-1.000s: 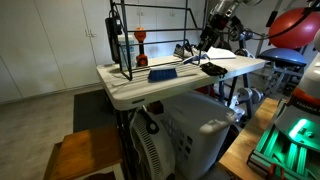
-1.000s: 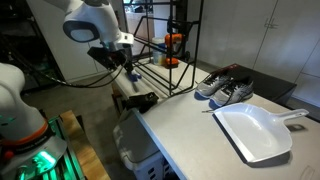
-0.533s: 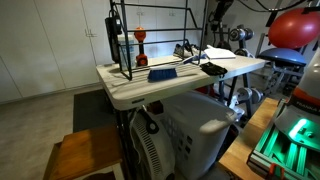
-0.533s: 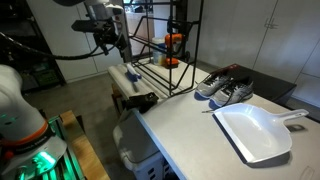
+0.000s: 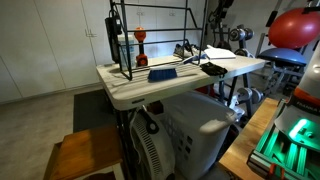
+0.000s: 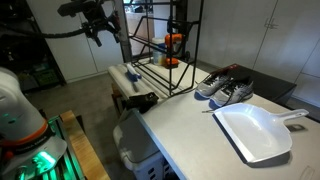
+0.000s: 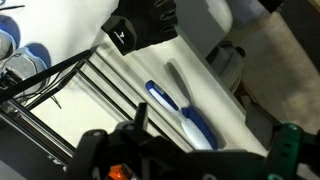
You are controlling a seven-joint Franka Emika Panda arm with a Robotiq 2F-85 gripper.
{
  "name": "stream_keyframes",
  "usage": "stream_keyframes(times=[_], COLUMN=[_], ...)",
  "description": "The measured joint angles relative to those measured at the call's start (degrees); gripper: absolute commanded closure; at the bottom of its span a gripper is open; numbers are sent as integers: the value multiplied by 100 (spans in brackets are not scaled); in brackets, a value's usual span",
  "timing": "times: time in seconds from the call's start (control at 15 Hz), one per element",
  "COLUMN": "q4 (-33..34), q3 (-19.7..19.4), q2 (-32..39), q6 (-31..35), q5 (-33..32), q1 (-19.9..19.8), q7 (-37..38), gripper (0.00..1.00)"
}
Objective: Put the brush upright
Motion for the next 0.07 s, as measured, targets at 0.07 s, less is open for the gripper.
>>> stream_keyframes(times=[0.07], q4=[-6], q3=[-3], q2=[-9], q6=[0], q5=[-6], q1=[1], q7=[-7], gripper=[0])
